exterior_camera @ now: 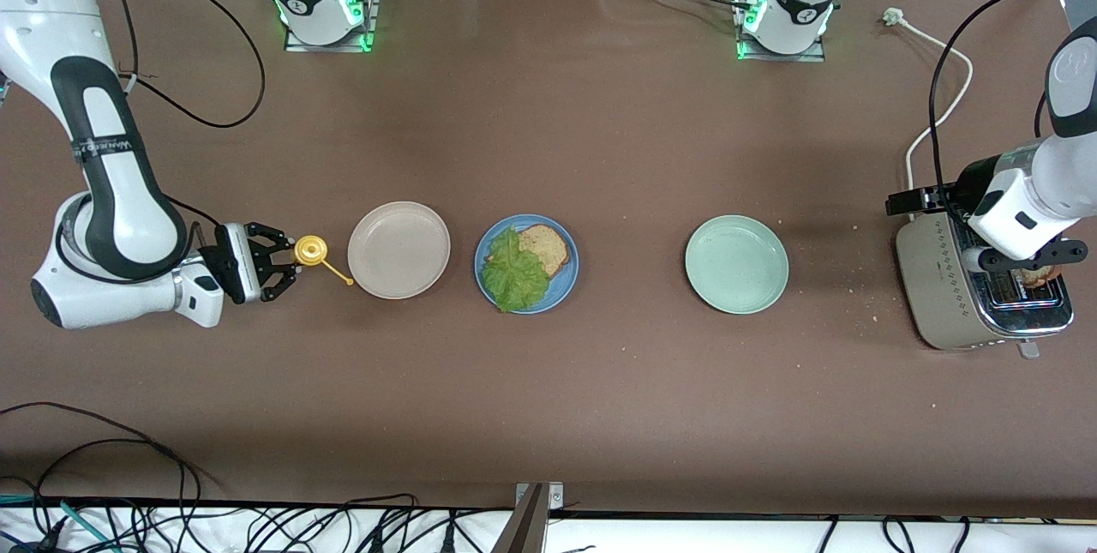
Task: Make sandwich in blue plate with both arms
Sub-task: 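Set the bottle upright on the table and open the right gripper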
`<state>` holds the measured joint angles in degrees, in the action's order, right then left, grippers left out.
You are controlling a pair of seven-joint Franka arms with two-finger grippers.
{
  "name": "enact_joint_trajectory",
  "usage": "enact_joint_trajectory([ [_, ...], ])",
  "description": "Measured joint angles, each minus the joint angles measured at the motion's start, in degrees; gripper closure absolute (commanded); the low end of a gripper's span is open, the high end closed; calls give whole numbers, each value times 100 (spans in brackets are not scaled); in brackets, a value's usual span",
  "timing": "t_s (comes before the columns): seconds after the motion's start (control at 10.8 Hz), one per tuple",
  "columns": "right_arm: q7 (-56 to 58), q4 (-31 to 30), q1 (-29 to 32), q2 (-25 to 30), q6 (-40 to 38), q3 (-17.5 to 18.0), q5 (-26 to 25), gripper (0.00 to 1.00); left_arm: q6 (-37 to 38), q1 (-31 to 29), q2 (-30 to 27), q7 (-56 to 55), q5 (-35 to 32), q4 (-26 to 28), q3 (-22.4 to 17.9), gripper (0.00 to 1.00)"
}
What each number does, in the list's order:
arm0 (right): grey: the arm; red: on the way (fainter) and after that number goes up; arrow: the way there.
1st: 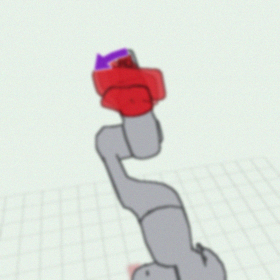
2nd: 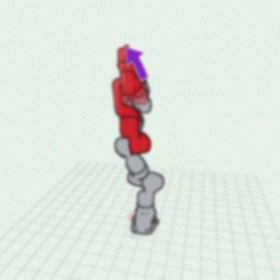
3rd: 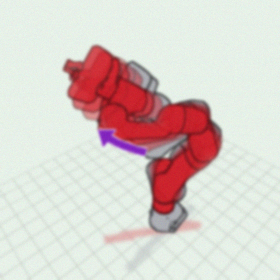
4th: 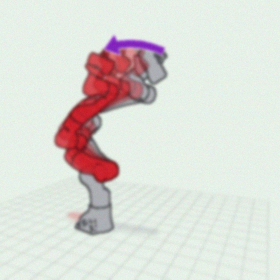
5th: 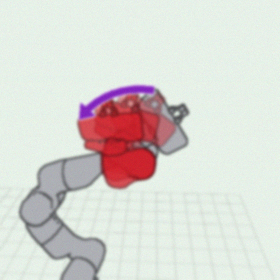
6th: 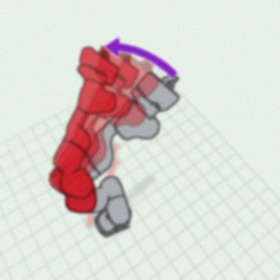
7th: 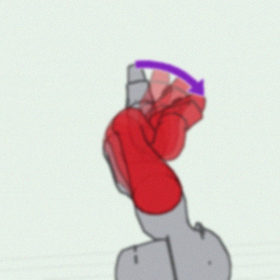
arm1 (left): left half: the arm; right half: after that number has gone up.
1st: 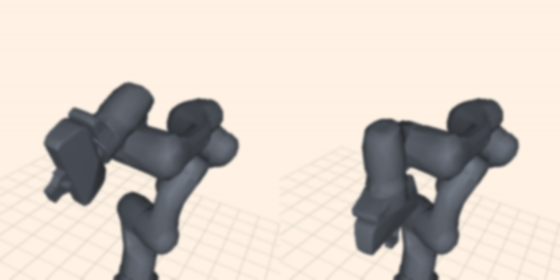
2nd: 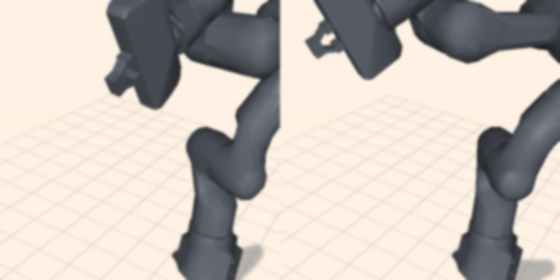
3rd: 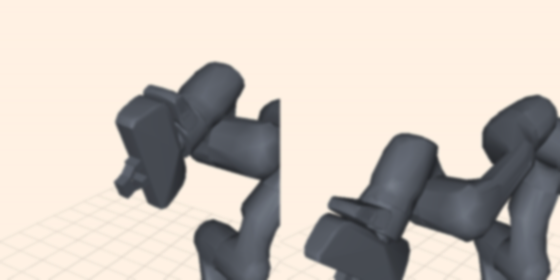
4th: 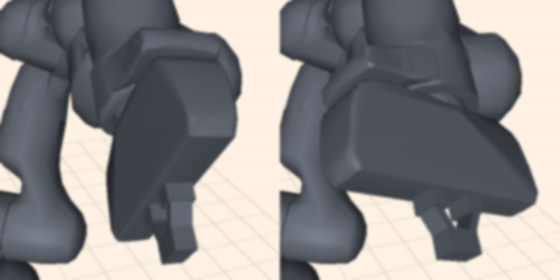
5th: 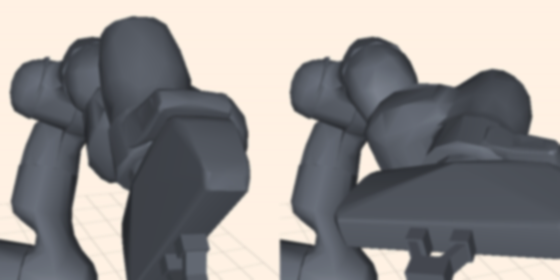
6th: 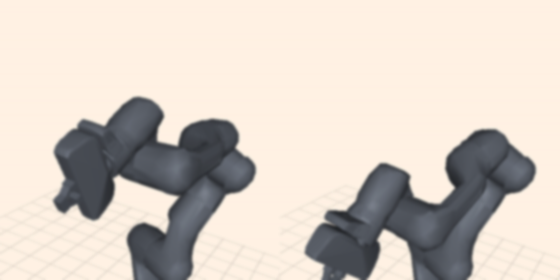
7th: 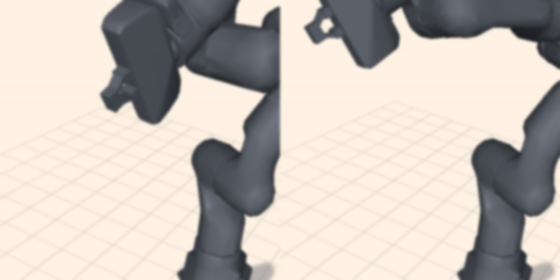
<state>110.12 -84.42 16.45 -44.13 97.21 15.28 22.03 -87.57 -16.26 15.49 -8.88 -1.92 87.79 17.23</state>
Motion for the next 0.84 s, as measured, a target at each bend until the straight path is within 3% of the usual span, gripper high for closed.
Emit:
enact_joint_trajectory([
  [0.28,659,118,163,-413,13,11,250,100,0,0,2,0,0,6,-1,1],
  [0.56,1086,233,461,-870,15,252,268,100,0,0,2,2,0,6,0,1],
  [0.84,1377,450,801,-1399,-60,534,327,87,0,0,4,2,0,10,-1,1],
])
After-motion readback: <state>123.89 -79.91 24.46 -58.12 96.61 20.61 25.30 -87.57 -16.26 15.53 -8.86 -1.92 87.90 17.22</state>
